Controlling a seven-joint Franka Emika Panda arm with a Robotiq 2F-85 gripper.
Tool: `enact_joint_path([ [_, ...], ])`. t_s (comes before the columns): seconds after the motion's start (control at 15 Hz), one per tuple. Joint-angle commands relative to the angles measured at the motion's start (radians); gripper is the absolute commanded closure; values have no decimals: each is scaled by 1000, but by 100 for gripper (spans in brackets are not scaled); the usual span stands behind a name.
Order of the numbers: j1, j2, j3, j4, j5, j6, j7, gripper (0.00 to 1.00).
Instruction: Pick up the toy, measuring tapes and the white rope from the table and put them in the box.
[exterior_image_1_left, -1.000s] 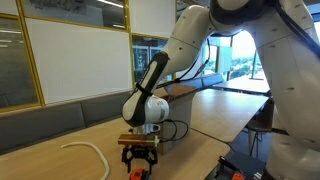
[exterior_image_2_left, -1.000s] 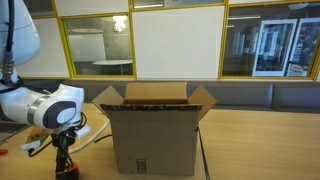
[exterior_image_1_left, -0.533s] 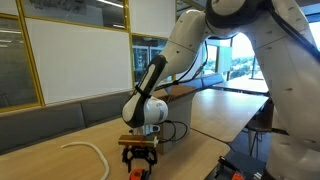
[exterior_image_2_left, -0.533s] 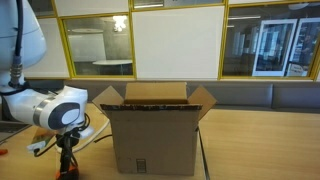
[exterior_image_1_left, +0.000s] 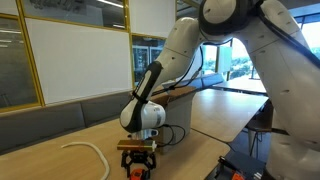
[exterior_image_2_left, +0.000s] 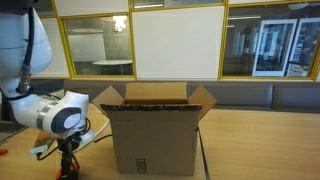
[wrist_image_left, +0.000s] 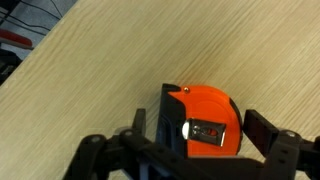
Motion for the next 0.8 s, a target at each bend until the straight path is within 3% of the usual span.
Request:
enact_joint_path([
  [0.0, 9, 45, -6, 51, 5, -7, -24, 0],
  [0.47, 11, 73, -9, 68, 4, -6, -41, 2],
  [0.53, 13, 74, -12, 68, 1, -6, -41, 26],
  [0.67, 14, 77, -13, 70, -1, -6, -43, 30],
  [0.73, 14, 76, -13, 72, -1, -6, -45, 37],
])
